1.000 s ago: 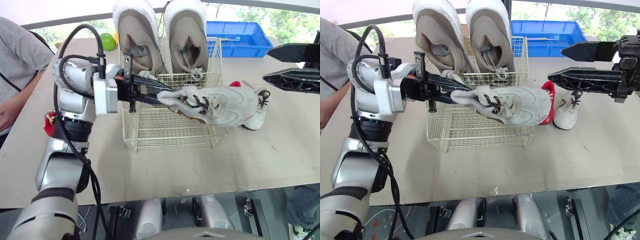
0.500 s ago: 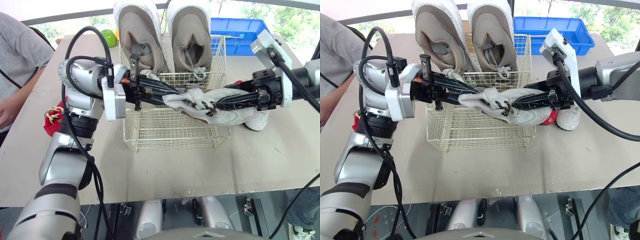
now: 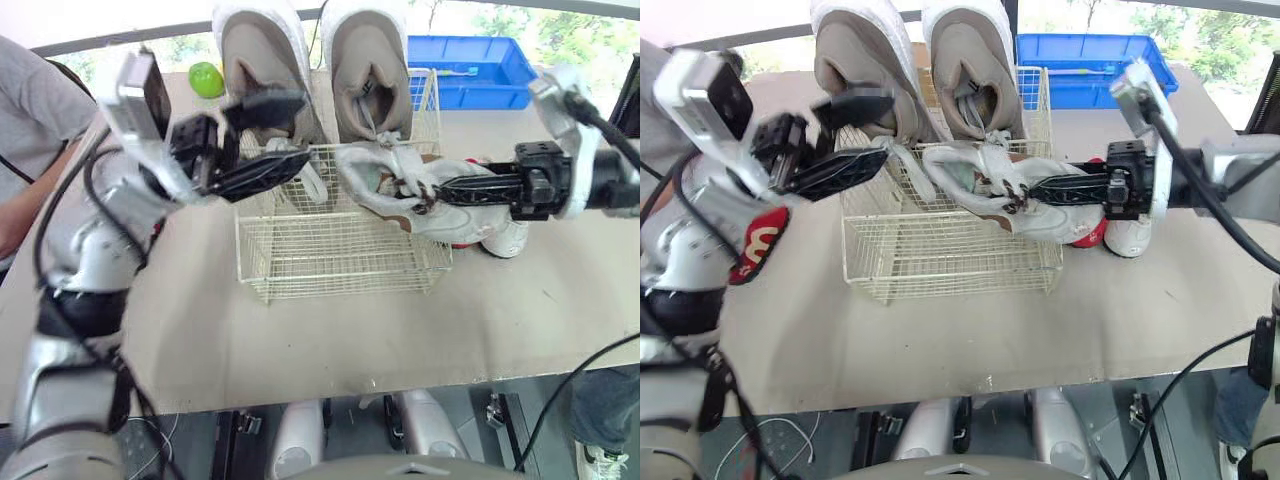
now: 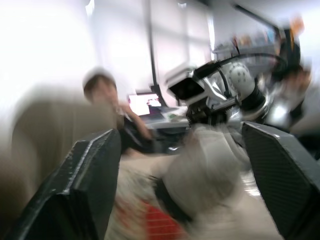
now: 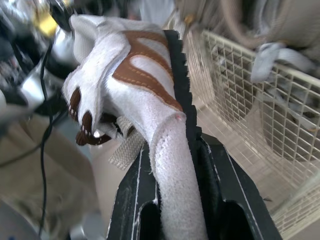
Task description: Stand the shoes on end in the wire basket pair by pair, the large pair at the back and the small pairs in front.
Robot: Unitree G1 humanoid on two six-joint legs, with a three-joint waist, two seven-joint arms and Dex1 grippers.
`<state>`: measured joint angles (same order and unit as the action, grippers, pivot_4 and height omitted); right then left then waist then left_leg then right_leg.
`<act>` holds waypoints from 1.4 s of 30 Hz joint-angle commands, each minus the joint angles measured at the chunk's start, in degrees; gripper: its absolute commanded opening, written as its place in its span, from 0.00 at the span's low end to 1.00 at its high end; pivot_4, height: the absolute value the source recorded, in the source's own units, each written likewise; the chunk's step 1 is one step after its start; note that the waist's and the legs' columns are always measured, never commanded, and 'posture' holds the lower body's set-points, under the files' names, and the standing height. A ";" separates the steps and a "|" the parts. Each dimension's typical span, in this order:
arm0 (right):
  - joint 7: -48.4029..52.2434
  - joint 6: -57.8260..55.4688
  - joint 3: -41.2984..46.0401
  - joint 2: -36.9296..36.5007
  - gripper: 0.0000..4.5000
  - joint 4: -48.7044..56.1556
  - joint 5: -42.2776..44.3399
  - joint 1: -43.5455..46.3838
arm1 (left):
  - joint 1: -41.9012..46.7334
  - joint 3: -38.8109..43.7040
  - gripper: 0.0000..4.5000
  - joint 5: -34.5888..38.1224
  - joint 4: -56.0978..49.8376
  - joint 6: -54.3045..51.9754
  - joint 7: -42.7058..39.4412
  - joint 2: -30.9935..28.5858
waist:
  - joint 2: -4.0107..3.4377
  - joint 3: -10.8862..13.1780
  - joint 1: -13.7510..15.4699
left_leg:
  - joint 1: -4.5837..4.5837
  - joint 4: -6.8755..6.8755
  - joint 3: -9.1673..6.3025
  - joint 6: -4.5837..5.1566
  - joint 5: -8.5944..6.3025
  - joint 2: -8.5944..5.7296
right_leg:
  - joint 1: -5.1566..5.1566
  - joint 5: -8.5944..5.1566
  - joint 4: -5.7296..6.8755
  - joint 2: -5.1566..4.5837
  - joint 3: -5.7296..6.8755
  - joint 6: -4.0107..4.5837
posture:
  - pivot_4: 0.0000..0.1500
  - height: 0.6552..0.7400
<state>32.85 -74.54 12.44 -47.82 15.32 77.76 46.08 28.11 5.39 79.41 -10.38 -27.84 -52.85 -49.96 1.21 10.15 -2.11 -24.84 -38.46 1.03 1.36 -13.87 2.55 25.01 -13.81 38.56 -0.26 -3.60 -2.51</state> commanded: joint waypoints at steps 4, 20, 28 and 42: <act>-13.39 8.05 6.20 4.51 0.03 7.63 11.54 -4.78 | -8.47 2.00 0.93 12.84 -13.33 -8.29 18.14 8.22 | 0.02 0.01 0.44 | 0.11 -0.13 -0.06 -0.03 0.02 -0.18 | -0.10 0.00 0.22 0.00 -0.02 0.01 | 1.00 1.00; -25.61 20.55 -0.49 8.30 0.03 15.71 17.57 -8.88 | -5.96 -2.72 0.58 11.59 -15.70 -12.97 30.78 22.72 | 0.03 -0.01 0.51 | 0.14 -0.51 0.12 -0.04 0.03 -0.37 | -0.24 0.00 0.28 0.14 -0.17 0.02 | 1.00 1.00; -22.15 21.67 -2.96 8.31 0.03 15.61 14.26 -10.29 | -4.17 -0.59 0.05 8.78 -14.97 -14.19 29.15 21.62 | 0.02 -0.01 0.49 | 0.13 -0.53 0.16 -0.03 0.03 -0.38 | -0.24 0.00 0.28 0.15 -0.16 0.03 | 1.00 1.00; 1.28 37.29 3.45 3.65 0.98 24.36 -13.60 -27.78 | 1.52 10.22 0.05 -16.29 -6.64 -7.85 -1.80 -4.30 | 0.03 -0.01 1.26 | 0.12 -0.50 0.30 -0.04 0.03 -0.37 | -0.23 -0.02 0.18 0.17 -0.11 0.04 | 1.00 1.00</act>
<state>32.74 -39.16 13.54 -43.48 37.60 64.81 18.86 28.60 13.98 67.86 -17.42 -39.86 -49.25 -52.63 1.24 10.14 -0.85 -24.70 -38.96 1.36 1.32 -13.84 2.18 24.78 -13.84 38.74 -0.10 -3.73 -2.47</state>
